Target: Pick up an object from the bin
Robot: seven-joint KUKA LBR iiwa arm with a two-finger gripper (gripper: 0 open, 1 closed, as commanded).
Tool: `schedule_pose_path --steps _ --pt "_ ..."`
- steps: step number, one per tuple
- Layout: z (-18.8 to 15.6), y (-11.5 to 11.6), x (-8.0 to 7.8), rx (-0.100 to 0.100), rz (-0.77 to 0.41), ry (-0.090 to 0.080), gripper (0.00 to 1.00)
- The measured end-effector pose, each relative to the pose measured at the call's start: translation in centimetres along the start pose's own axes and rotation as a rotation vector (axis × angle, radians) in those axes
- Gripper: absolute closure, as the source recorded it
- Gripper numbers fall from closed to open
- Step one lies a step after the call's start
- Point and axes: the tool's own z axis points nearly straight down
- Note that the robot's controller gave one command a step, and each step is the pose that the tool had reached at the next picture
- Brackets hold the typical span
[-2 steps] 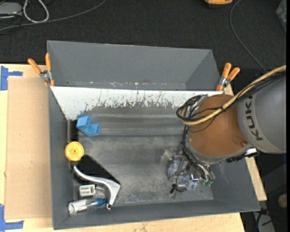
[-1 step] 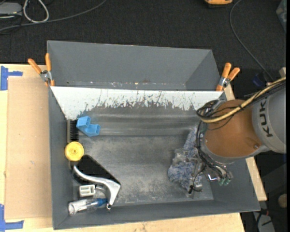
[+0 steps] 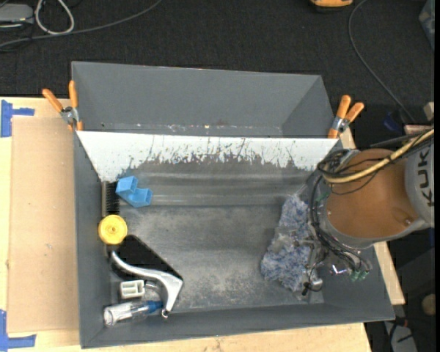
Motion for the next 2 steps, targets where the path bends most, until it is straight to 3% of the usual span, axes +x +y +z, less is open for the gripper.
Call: schedule_pose_path --steps 1,2 --pt "1.4 -9.3 -4.6 0.005 -0.119 0.000 0.00" --pt "3.6 -7.9 -2.9 0.000 -0.398 -0.003 0.00"
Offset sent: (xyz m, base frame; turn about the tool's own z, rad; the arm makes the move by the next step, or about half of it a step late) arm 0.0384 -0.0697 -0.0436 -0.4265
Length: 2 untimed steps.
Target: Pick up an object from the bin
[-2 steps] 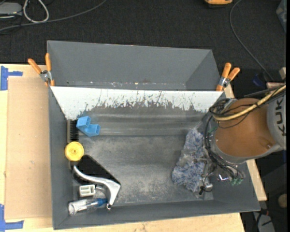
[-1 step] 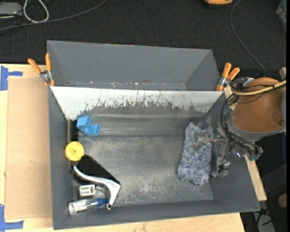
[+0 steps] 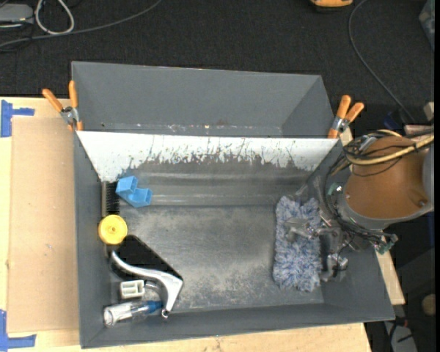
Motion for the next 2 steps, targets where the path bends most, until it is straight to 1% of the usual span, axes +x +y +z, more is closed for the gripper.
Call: schedule_pose_path --steps 1,2 --pt "0.69 -0.37 -3.38 0.000 0.031 -0.001 1.00" --pt "0.69 -0.38 -3.36 0.000 0.032 -0.001 1.00"
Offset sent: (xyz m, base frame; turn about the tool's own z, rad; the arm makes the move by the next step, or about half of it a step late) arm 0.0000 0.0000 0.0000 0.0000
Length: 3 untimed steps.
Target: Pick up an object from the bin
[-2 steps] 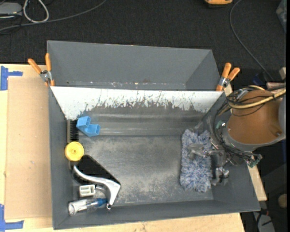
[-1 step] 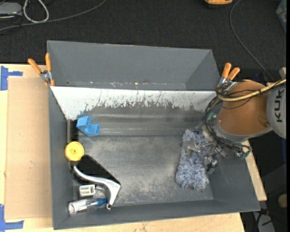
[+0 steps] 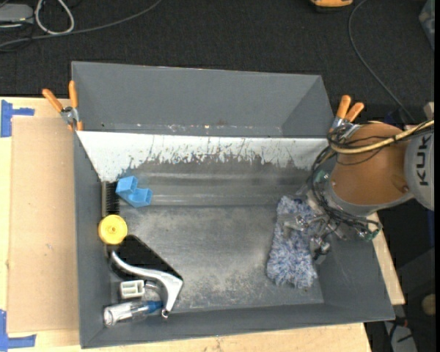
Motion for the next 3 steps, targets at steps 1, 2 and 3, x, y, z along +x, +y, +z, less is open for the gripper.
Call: schedule_pose_path --steps 1,2,3 --pt "-1.1 0.1 0.0 -0.002 0.002 0.001 1.00" --pt "-3.3 0.2 0.0 -0.004 0.003 0.003 1.00" --pt "-6.2 0.2 0.0 -0.003 0.003 0.002 1.00"
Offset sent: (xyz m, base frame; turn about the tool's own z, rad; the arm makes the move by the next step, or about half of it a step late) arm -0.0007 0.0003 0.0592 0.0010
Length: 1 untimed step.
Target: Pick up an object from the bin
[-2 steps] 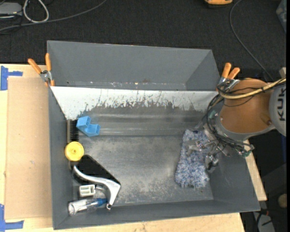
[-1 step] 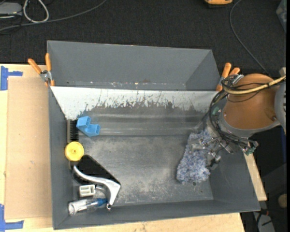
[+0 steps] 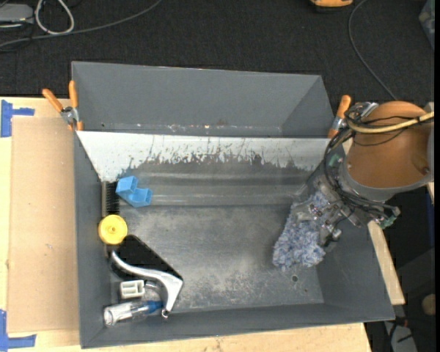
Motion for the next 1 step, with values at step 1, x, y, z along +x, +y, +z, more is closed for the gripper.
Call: schedule_pose_path --steps 1 --pt "-2.83 0.14 0.04 -0.005 0.002 0.003 1.00"
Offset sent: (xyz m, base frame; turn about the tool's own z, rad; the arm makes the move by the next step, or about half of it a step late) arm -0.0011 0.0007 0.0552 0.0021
